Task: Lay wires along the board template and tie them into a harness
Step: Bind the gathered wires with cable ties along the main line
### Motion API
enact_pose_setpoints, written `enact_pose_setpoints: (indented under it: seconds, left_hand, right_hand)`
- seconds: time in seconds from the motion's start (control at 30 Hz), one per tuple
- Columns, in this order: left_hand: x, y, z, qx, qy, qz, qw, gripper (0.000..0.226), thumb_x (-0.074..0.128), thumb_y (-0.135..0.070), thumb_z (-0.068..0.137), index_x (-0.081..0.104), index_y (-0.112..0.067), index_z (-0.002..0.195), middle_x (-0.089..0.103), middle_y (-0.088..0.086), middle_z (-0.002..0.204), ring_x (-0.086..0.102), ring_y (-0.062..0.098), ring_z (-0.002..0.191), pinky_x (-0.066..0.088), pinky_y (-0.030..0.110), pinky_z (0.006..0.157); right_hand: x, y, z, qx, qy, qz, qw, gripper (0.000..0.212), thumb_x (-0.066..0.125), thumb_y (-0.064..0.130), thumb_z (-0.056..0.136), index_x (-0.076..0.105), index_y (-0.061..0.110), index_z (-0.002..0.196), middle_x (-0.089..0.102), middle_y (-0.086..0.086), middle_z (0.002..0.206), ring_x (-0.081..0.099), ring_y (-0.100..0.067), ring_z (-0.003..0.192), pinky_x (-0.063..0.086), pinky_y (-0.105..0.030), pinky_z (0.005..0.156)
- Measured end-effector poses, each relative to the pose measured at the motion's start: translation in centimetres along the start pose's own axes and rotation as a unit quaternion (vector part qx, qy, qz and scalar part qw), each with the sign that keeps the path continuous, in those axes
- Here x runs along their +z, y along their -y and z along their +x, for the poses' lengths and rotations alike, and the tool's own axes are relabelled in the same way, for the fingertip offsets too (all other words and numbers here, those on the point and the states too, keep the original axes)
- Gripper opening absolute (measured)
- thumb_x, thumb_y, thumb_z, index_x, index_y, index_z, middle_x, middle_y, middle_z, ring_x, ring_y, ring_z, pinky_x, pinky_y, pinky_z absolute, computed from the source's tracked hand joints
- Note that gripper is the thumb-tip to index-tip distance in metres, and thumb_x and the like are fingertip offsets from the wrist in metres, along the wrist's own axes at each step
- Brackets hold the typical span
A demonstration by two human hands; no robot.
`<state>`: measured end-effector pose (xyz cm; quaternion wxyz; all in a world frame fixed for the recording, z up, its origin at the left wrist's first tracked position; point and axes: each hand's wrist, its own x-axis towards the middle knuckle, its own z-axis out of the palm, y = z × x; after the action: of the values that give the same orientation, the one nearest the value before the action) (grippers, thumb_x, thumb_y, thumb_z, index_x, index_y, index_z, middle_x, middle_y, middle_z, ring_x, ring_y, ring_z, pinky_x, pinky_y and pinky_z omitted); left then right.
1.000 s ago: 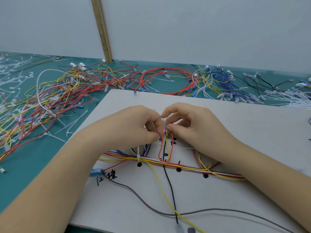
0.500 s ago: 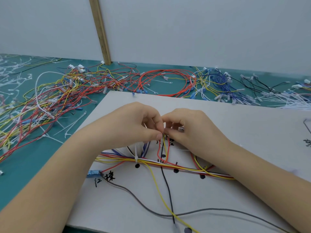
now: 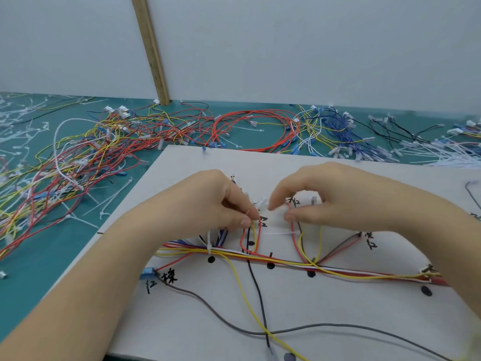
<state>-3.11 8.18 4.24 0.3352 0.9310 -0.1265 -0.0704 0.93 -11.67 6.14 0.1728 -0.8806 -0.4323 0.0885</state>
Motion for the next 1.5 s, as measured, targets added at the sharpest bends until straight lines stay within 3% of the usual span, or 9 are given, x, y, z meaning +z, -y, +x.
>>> enact_pose_setpoints:
  seconds: [0.13,0.37,0.53,0.7,0.83,0.97,1.07,1.37,1.5]
  left_hand:
    - [0.2,0.2,0.2,-0.001,0.001,0.04,0.999,0.018,0.07,-0.017,0.079,0.073,-0.033,0.085,0.055,-0.039,0.056,0.053,-0.022,0.065,0.035,-0.003,0.059]
    - [0.2,0.2,0.1,-0.001,-0.007,0.054,0.999,0.017,0.07,-0.017,0.079,0.074,-0.031,0.087,0.059,-0.031,0.066,0.054,-0.02,0.066,0.038,-0.002,0.061]
    - [0.2,-0.2,-0.1,0.016,-0.03,0.04,0.999,0.012,0.071,-0.022,0.077,0.072,-0.033,0.074,0.068,-0.011,0.066,0.059,0.002,0.067,0.043,0.014,0.061]
    - [0.1,-0.5,-0.2,0.025,-0.03,0.005,0.999,0.029,0.07,-0.018,0.078,0.066,-0.043,0.065,0.06,-0.023,0.053,0.052,-0.006,0.053,0.038,0.005,0.053]
    - [0.1,-0.2,-0.1,0.009,-0.031,-0.017,0.999,0.025,0.07,-0.017,0.077,0.067,-0.039,0.066,0.065,-0.012,0.058,0.051,-0.002,0.05,0.042,0.013,0.053]
    - [0.3,-0.3,0.0,-0.012,-0.032,-0.101,0.994,0.022,0.072,-0.009,0.074,0.054,-0.022,0.073,0.067,-0.007,0.054,0.056,0.0,0.045,0.046,0.013,0.046]
    - [0.3,-0.2,0.1,-0.019,-0.042,-0.116,0.992,0.022,0.073,-0.006,0.073,0.055,-0.017,0.066,0.064,-0.006,0.049,0.056,0.001,0.042,0.046,0.013,0.045]
    - [0.2,-0.1,0.0,-0.032,0.0,-0.136,0.99,0.02,0.068,-0.001,0.078,0.061,-0.018,0.072,0.068,-0.002,0.059,0.06,0.004,0.05,0.05,0.013,0.053]
    - [0.1,-0.3,0.0,-0.036,-0.006,-0.135,0.99,0.017,0.07,-0.003,0.076,0.064,-0.018,0.072,0.067,-0.006,0.055,0.06,0.0,0.049,0.049,0.012,0.05]
  right_hand:
    - [-0.2,0.1,-0.2,0.033,0.021,-0.048,0.998,0.003,0.068,0.031,0.078,0.069,0.033,0.077,0.064,0.017,0.08,0.053,-0.001,0.079,0.037,-0.01,0.071]
    - [0.4,0.6,-0.1,0.04,0.061,-0.095,0.993,0.012,0.071,0.031,0.076,0.06,0.035,0.075,0.055,0.019,0.066,0.049,0.007,0.062,0.035,-0.003,0.064]
    - [0.8,1.1,-0.1,0.008,-0.008,-0.117,0.993,0.017,0.06,0.02,0.076,0.052,0.033,0.069,0.051,0.02,0.062,0.049,0.003,0.063,0.036,-0.007,0.062]
    - [1.8,1.6,0.5,-0.021,-0.096,0.004,0.995,0.019,0.059,0.012,0.072,0.053,0.03,0.07,0.056,0.013,0.066,0.053,-0.007,0.067,0.042,-0.017,0.066]
    - [2.9,1.6,1.0,0.002,-0.102,0.121,0.987,0.029,0.062,0.006,0.074,0.054,0.032,0.066,0.058,0.013,0.062,0.058,-0.003,0.06,0.043,-0.011,0.058]
    - [3.1,1.0,1.3,0.056,-0.091,0.317,0.942,0.023,0.065,0.0,0.079,0.061,0.021,0.069,0.066,0.006,0.061,0.064,-0.014,0.062,0.055,-0.028,0.066]
    - [3.3,0.9,1.3,0.067,-0.092,0.398,0.91,0.023,0.065,-0.007,0.078,0.062,0.016,0.075,0.067,-0.004,0.071,0.064,-0.012,0.064,0.056,-0.024,0.066]
    - [3.4,0.5,1.3,0.067,-0.1,0.439,0.89,0.033,0.068,-0.009,0.075,0.061,0.022,0.084,0.065,0.005,0.074,0.064,-0.01,0.068,0.052,-0.018,0.069]
    - [3.6,0.6,1.4,0.071,-0.113,0.456,0.88,0.033,0.067,-0.011,0.074,0.059,0.02,0.084,0.063,0.001,0.077,0.063,-0.012,0.067,0.056,-0.027,0.071]
